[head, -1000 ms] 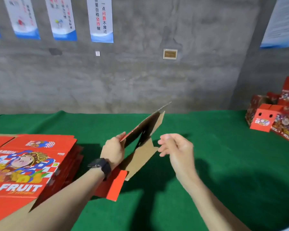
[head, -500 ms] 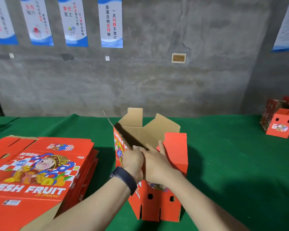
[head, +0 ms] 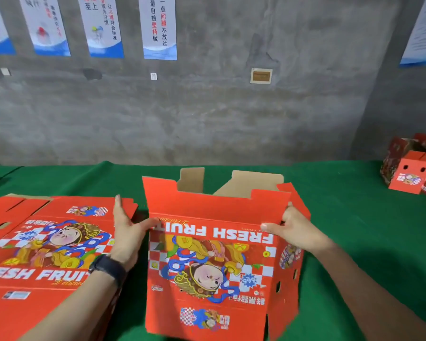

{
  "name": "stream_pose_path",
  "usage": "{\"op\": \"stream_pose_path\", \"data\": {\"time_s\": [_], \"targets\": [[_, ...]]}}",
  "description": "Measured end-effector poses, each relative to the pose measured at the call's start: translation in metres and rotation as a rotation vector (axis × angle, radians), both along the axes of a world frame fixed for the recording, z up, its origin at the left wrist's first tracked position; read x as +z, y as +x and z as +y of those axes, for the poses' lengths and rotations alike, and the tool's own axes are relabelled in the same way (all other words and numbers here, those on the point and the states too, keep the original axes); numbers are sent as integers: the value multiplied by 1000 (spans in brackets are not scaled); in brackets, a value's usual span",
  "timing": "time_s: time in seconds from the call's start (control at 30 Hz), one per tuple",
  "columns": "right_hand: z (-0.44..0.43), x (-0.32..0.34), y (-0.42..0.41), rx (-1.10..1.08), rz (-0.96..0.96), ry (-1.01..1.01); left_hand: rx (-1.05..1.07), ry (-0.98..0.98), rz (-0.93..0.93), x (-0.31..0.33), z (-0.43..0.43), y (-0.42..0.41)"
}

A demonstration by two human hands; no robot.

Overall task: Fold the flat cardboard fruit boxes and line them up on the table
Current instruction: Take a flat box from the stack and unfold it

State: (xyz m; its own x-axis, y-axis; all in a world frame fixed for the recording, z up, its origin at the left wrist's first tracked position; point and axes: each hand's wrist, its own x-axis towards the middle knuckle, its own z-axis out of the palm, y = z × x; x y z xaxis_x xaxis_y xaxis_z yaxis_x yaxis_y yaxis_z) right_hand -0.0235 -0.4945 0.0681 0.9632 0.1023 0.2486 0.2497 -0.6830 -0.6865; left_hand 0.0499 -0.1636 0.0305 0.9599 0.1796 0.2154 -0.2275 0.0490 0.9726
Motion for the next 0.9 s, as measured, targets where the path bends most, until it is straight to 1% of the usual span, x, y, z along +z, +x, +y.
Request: {"op": "stream_pose_path", "data": {"time_s": [0.07,0.13,0.2,0.27,0.33,0.4,0.43,0.47,0.5,0.57,0.6,0.63,0.67,0.7,0.73,0.77,0.8,0.87,0.9], "targets": [[-17,3,-7,-11,82,131,-147,143,-105,2,12,-2],[-26,5,-10,-5,121,150,-339,231,-143,11,15,-7],[-26,6,-11,43,167,131,-452,296,-119,24,12,-12],[-23,5,-7,60,197,69,-531,270,-71,36,6,-14],[-22,2,-3,42,192,23,-614,188,-63,44,3,-15],[-22,1,-1,29,182,43,-659,207,-48,49,3,-13],[-23,0,0,25,186,54,-652,281,-12,52,3,-13],[-26,-2,0,24,197,49,-631,422,23,55,3,-15],[-28,-3,-1,26,210,35,-622,604,43,55,5,-15],[-32,-6,-3,16,243,9,-695,943,113,50,7,-12],[-34,-7,-3,6,246,-4,-744,1069,163,48,7,-14],[-36,-10,-3,-3,237,-28,-770,1157,183,47,6,-15],[-38,-13,-3,-13,200,-94,-784,1210,185,46,7,-15],[-41,-15,-2,-23,142,-229,-785,1264,187,47,9,-14],[-42,-16,0,-31,94,-377,-756,1338,174,50,9,-15],[-43,-15,0,-33,51,-488,-704,1452,135,55,8,-18],[-44,-13,-1,-33,23,-548,-625,1576,79,58,8,-20],[-47,-3,-7,-47,-22,-532,-422,1743,-80,58,6,-22],[-48,2,-10,-51,-42,-497,-325,1763,-169,56,3,-23]]}}
